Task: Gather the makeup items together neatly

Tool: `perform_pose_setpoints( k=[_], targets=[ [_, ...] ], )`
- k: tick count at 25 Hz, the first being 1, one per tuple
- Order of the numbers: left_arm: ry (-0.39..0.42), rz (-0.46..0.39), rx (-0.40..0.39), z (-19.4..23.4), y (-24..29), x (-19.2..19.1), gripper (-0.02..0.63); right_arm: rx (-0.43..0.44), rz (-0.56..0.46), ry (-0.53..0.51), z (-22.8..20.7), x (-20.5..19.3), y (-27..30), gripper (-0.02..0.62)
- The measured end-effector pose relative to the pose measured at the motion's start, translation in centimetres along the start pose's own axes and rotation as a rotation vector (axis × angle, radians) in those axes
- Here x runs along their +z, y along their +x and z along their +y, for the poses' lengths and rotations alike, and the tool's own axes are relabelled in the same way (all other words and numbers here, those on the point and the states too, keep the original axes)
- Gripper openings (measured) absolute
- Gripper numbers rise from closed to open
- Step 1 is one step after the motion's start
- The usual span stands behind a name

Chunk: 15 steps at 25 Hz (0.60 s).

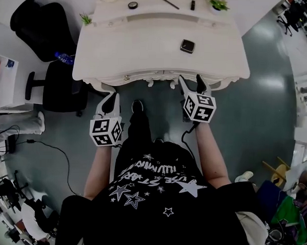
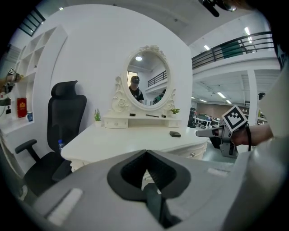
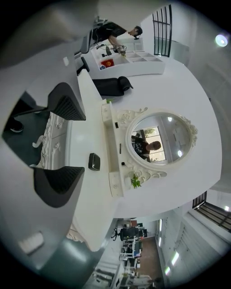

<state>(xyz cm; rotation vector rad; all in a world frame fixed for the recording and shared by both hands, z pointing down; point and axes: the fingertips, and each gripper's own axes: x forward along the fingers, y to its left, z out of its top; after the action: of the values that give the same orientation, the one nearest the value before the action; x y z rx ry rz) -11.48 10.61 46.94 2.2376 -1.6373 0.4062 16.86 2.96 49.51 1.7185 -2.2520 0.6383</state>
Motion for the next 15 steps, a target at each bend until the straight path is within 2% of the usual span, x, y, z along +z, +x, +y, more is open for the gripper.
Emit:
perform_pose_setpoints(
  k=[8, 15],
  targets=[
    [0.027, 0.026, -0.088, 3.9, 8.0, 3.7, 0.0, -0.113, 0.055, 0.058, -1.3, 2.5, 6.9, 0.371],
    [0.039, 0.033, -0.141, 8.1, 14.0, 6.5, 0.0, -0.243, 0.152, 0.094, -3.7, 3.0, 12.8, 0.402]
  ],
)
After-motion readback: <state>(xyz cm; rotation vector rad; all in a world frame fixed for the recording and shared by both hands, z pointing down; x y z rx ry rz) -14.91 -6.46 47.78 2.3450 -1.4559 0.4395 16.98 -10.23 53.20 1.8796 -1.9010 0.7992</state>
